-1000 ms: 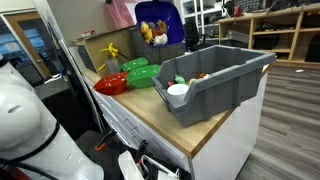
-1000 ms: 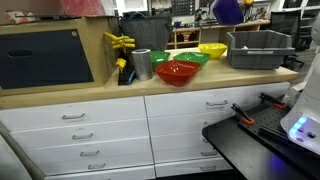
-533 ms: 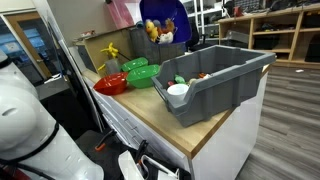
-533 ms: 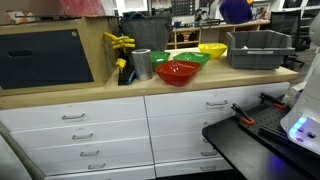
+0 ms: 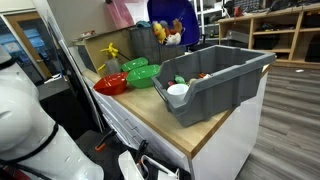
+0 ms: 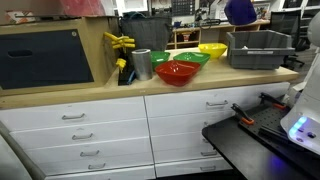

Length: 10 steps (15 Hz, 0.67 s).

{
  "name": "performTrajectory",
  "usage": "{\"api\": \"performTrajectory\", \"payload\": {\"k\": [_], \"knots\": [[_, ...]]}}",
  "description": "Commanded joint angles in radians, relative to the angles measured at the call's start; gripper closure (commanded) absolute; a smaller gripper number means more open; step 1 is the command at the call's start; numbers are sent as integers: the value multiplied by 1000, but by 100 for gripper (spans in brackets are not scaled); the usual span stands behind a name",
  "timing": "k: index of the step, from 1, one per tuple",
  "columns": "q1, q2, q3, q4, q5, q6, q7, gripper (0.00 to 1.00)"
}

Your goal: Transfer the things from the blue bowl to the grey tub

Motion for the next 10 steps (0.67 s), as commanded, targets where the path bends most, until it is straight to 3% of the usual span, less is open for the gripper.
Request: {"api": "performTrajectory", "payload": {"k": [1,10], "knots": [[-32,23,-19,28,78,-56,-29,99],[-73,50,-34,14,221,-100,-63,99]]}}
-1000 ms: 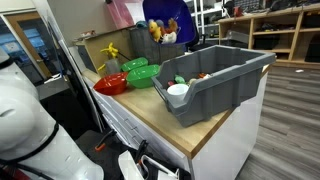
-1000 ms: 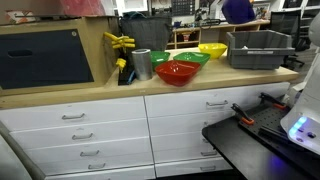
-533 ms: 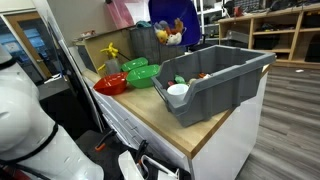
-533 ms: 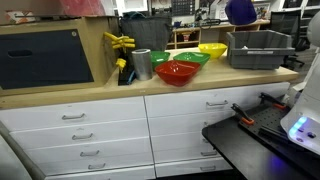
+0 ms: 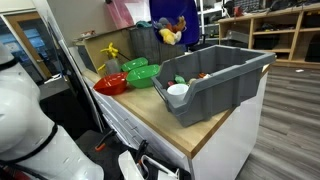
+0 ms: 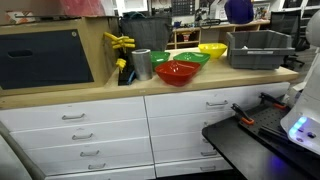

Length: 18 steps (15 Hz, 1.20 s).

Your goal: Transfer the things from the blue bowl to the grey tub

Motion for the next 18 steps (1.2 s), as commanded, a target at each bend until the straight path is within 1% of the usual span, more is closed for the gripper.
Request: {"api": "performTrajectory", "payload": {"k": [1,7,13,18], "knots": [[-17,23,-9,11,82,-47,-22,99],[-31,48,-8,8,164,-64,-23,99],[-55,76,-14,11,223,-133,-23,99],[-78,98,-21,32,250,-196,-18,99]]}}
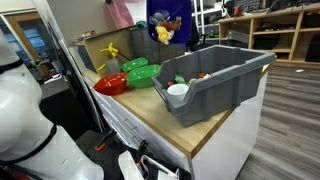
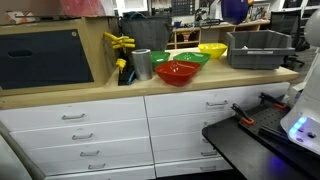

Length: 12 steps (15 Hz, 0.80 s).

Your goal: Transfer the things from the blue bowl to the grey tub

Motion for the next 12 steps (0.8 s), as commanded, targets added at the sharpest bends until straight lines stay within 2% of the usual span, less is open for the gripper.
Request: {"api": "performTrajectory", "payload": {"k": [1,9,12], "knots": [[-21,26,-16,41,41,-73,-12,99],[-58,39,-42,81,44,-95,-10,99],[-65,38,-44,76,77,-96,-11,99]]}}
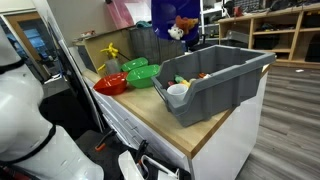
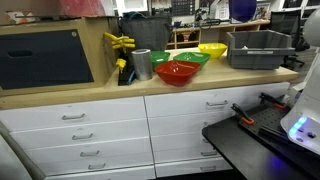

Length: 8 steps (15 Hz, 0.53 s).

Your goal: Transfer the things from the blue bowl to the grey tub

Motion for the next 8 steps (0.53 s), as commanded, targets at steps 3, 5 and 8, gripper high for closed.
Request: {"api": "performTrajectory", "payload": {"k": [3,5,8], "knots": [[-20,20,-8,11,131,-31,-7,99],[-25,23,-8,6,169,-29,-6,99],[-31,32,-7,5,210,-30,-6,99]]}}
